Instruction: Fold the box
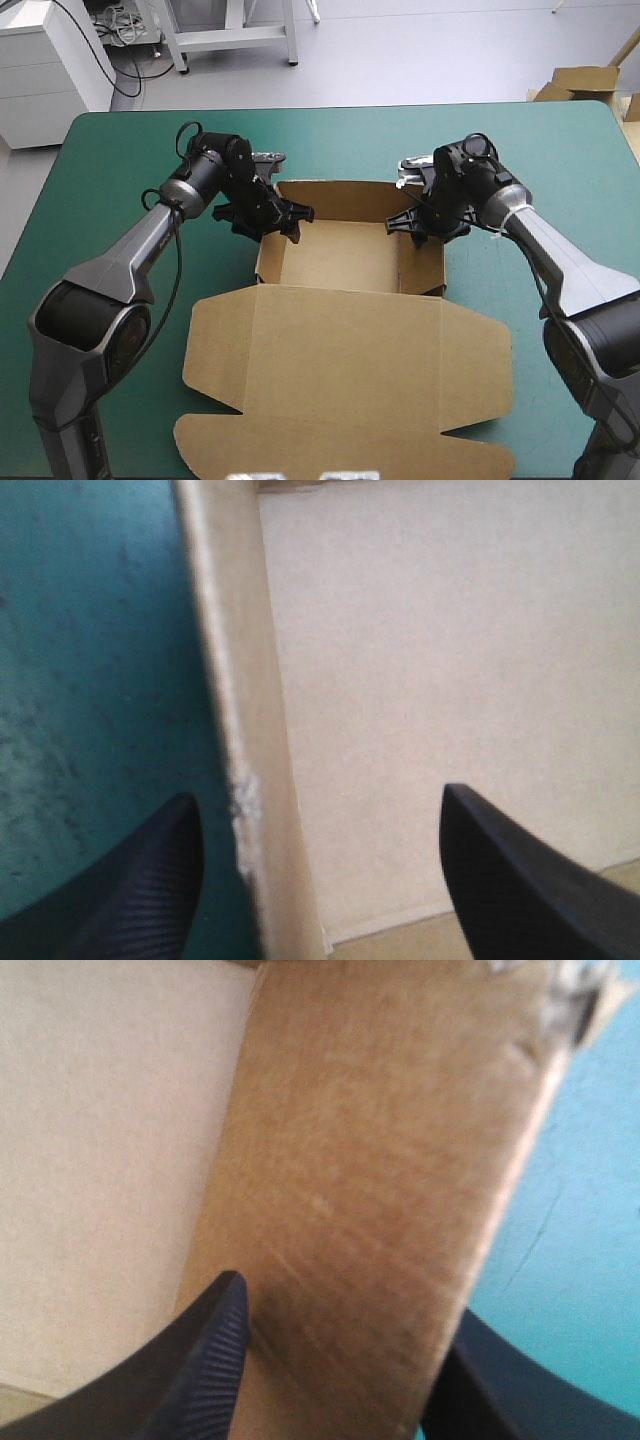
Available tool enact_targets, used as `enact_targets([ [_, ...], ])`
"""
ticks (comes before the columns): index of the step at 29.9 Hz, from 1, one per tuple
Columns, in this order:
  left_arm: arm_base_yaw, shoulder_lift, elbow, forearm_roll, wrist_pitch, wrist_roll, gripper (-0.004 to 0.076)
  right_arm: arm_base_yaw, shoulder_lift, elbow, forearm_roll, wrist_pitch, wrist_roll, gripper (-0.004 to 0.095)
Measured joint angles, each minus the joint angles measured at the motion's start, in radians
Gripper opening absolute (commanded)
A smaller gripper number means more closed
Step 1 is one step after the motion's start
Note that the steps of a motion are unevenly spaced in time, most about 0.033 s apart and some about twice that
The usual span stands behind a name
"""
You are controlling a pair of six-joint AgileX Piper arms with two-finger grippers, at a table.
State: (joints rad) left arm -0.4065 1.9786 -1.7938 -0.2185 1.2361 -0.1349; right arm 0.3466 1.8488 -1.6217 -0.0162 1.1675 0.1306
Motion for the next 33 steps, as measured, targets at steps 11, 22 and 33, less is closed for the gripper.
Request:
enact_targets([
  [11, 0.0, -0.002, -0.251, 0.017, 0.005, 0.043, 0.0491, 0.0, -0.023, -0.085, -0.092, 0.016, 0.045, 0.0493],
  [22, 0.0, -0.122, -0.378, 0.039, 0.019, 0.174, -0.0008, 0.0, -0.074, -0.09, -0.091, 0.02, 0.037, 0.0493],
  [33, 0.0, -0.324, -0.242, 0.142, 0.019, 0.254, -0.0008, 0.0, -0.124, -0.087, -0.065, 0.024, 0.037, 0.0493],
])
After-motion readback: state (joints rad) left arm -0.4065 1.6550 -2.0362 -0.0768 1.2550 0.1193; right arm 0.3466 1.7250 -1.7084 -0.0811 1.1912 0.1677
